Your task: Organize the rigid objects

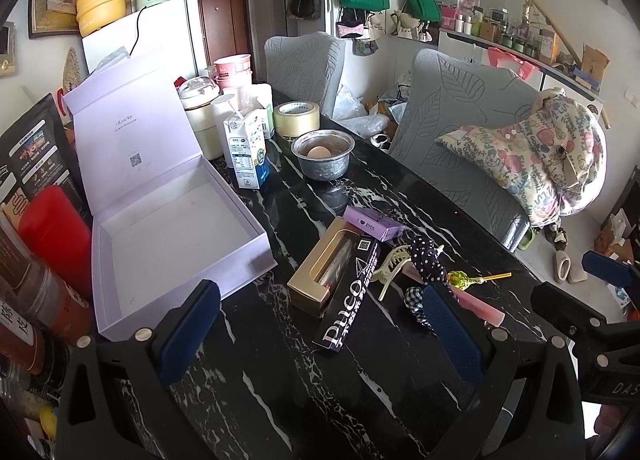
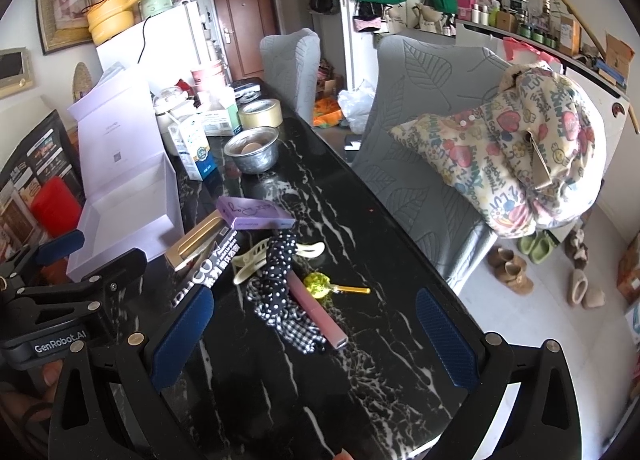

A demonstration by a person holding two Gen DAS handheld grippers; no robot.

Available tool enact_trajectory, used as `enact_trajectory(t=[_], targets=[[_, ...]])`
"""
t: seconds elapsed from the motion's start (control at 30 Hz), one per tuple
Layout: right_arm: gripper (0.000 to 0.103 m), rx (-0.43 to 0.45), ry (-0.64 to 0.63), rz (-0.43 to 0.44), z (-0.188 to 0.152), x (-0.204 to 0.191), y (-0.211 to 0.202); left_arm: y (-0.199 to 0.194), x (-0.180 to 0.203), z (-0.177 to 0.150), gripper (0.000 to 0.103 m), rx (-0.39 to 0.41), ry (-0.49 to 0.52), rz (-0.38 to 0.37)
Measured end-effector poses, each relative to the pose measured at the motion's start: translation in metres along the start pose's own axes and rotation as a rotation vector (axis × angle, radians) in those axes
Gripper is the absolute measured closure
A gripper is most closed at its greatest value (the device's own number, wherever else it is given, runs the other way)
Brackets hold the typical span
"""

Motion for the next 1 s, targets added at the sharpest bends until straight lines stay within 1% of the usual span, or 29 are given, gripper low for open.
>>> enact_trajectory(t=[0.27, 0.4, 0.53, 0.8, 1.0], targets=[[0.0, 0.003, 0.003, 0.016, -0.007, 0.0, -0.005, -0.005, 0.0, -0.008, 0.0, 0.002, -0.006, -0.006], [0.0, -0.001, 0.003, 0.033, -0.013, 0.001, -0.003, -0.001, 0.0, -0.015, 0.0, -0.012, -0.009, -0.019], [0.0, -0.01, 0.002, 0.055, -0.019, 0.001, 0.003, 0.006, 0.001, -0.022, 0.0, -0.027, -0.022, -0.05], [0.0, -0.035, -0.008, 0.098, -0.029, 0.005, 0.018, 0.026, 0.009, -0.034, 0.0, -0.071, -0.009, -0.081], [0.0, -0.061, 0.004, 0.139, -0.036, 0.012, 0.033, 0.044, 0.009, -0.041, 0.001, -0.086, -0.033, -0.131]])
Point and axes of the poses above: each gripper's, at about its wrist camera, not at the fingertips, and y roughly the way its jaws point, x to its right, z to its top, the point moved 4 cm from there along y, roughly the way its jaws point, and after that the axes turned 6 degrees about y, right-handed, at the moved point
